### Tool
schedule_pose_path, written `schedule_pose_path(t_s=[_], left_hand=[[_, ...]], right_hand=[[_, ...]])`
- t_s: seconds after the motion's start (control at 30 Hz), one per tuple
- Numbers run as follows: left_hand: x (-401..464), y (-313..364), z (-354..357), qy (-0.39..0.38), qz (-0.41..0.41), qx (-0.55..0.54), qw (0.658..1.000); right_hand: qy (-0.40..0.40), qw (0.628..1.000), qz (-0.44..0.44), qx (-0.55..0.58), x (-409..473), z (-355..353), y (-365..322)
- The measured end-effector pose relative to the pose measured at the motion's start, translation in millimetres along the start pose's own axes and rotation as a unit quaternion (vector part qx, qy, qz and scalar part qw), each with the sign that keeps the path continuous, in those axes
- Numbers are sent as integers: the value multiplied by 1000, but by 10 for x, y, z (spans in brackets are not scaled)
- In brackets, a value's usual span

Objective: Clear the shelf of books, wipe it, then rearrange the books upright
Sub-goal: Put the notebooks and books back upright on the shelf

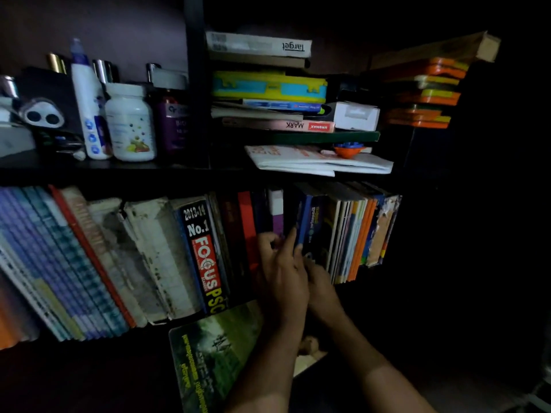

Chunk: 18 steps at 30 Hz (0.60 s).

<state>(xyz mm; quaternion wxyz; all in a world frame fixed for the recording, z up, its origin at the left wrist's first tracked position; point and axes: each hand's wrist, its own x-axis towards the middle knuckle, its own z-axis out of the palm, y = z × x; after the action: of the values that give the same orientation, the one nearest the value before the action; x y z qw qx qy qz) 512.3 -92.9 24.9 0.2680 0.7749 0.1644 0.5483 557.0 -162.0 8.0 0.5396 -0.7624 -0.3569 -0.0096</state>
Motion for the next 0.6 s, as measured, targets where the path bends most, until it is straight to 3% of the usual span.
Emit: schedule_pose_path(t_s=[0.1, 0.17, 0.23, 0.3, 0.4, 0.47, 0.53, 0.6], left_hand=[[17, -42, -27, -38, -33, 25, 998], [13, -50, -33, -66, -47, 41, 996], [27, -15, -60, -81, -46, 19, 996], [56, 38, -157, -87, -35, -31, 995], [115, -18, -481, -165, -3, -9, 986], [38, -191, -811, -256, 19, 106, 961], [-150, -339, -1108, -356, 49, 260, 896], [-323, -388, -1249, -429, 60, 319, 843]], right_hand=[[90, 992, 20, -81, -198, -93, -7], [103, 991, 40, -71, -349, -157, 6], [29, 995, 25, -92, -530, -181, 0], [-62, 981, -10, -182, -666, -150, -20], [-116, 948, -33, -295, -750, -147, -22], [-119, 950, -42, -287, -762, -144, -42], [-114, 957, -41, -263, -771, -145, -48], [-96, 970, -23, -223, -781, -148, -75]])
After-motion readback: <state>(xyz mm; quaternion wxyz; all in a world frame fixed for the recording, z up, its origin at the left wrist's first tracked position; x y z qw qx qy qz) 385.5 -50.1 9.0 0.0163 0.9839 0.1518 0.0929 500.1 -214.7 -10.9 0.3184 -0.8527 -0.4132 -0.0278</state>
